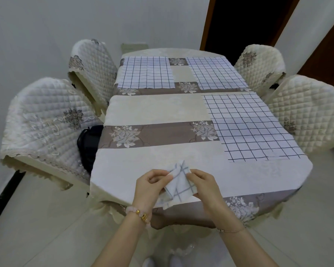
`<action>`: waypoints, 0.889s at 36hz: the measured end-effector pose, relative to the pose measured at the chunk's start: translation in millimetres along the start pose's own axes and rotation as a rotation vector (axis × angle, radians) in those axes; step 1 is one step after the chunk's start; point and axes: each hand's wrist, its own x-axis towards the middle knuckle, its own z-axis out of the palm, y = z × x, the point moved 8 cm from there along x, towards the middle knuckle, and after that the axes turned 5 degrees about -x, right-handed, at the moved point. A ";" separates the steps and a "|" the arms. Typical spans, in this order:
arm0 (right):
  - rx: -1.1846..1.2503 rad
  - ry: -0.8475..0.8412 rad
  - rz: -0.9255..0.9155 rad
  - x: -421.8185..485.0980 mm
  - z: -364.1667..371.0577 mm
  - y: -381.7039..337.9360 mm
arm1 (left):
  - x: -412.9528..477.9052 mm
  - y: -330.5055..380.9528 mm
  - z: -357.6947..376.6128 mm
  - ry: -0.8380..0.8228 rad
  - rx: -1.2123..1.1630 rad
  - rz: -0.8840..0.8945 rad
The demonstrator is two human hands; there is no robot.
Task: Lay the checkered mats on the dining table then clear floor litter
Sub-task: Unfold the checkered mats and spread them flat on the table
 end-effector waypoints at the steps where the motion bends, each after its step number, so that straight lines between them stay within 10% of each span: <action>1: -0.033 0.015 -0.018 0.5 -4.2 -1.4 | 1.8 2.6 -4.4 0.016 0.008 0.020; 22: 0.176 -0.284 0.137 -7.1 -1.1 30.6 | 16.3 23.2 -74.9 0.332 0.086 0.240; 32: 0.182 -0.164 0.048 -8.7 -2.6 15.7 | 6.5 17.3 -5.1 -0.171 0.595 0.304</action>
